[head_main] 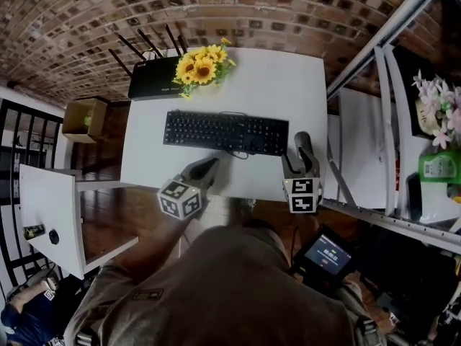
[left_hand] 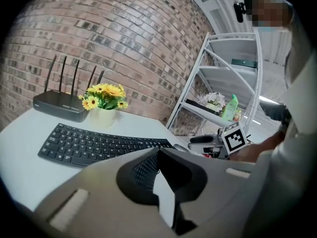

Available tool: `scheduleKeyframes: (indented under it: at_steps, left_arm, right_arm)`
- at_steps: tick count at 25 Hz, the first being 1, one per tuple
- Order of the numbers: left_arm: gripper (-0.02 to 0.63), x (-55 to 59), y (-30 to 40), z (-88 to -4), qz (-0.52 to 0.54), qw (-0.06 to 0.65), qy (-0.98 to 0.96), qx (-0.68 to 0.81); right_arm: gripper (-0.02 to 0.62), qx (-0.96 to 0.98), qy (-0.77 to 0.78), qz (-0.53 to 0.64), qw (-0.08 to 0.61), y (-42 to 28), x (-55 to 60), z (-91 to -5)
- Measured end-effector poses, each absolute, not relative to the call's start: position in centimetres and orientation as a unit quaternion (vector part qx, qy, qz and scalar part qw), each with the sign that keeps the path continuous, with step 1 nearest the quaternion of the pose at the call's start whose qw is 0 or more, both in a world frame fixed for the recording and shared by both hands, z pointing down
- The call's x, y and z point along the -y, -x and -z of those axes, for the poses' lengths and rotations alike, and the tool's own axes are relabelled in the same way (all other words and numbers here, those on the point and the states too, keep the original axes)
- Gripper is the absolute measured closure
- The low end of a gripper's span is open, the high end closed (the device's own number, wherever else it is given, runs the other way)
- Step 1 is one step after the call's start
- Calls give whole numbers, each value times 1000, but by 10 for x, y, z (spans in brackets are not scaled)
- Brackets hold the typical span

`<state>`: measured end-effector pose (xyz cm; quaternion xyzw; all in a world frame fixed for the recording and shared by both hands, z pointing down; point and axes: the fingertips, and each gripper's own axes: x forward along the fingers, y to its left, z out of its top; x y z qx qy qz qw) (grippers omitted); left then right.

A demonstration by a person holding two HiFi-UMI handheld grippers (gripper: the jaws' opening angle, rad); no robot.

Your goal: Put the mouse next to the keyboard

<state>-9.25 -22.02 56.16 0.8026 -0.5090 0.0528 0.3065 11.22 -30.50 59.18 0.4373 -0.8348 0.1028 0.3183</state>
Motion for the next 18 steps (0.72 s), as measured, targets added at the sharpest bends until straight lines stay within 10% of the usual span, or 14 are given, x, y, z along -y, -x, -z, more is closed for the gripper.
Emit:
scheduleKeyframes:
  at_steps: [18]
  left_arm:
    - [606, 49, 110, -527, 8, 261, -830, 493]
  right_arm:
    - [555, 871, -427, -145, 197, -56, 94, -527]
